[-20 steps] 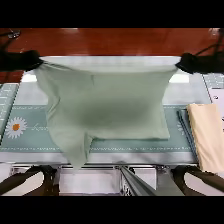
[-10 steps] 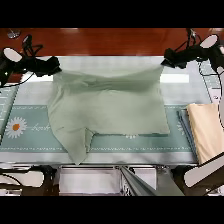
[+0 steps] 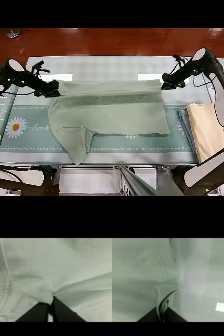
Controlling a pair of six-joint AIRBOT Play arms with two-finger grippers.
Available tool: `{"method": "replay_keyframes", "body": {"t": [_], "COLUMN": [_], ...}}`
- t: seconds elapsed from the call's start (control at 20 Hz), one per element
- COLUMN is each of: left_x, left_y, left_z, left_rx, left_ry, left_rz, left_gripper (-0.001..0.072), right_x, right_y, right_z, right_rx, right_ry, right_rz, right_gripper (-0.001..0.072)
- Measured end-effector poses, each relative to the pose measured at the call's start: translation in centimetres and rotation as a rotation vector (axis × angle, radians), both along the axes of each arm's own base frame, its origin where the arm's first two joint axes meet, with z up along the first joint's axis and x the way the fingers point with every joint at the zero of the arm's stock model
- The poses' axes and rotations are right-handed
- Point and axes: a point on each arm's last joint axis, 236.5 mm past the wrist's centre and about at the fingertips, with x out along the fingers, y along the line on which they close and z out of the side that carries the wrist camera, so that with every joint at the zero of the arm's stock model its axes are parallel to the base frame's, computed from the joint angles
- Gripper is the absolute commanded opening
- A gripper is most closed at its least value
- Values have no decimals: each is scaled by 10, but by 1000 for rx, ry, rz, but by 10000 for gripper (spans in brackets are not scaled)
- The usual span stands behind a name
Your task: Fold the shirts.
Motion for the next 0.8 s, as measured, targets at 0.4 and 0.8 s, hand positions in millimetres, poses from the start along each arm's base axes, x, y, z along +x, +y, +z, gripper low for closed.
{"method": "replay_keyframes", "body": {"t": [0.4, 0.8], "left_x": [-83, -204], "left_y": [40, 15], "left_z": [24, -9], "left_rx": [59, -173], "left_ry": [145, 174], "left_rz": [76, 458], "left_gripper": [701, 700], "right_x": [-45, -163], "right_y": [-57, 7], "right_z": [56, 53], "right_rx": [-131, 140], "right_ry": [-39, -208], "right_rz": [-170, -350], "right_gripper": [619, 619]}}
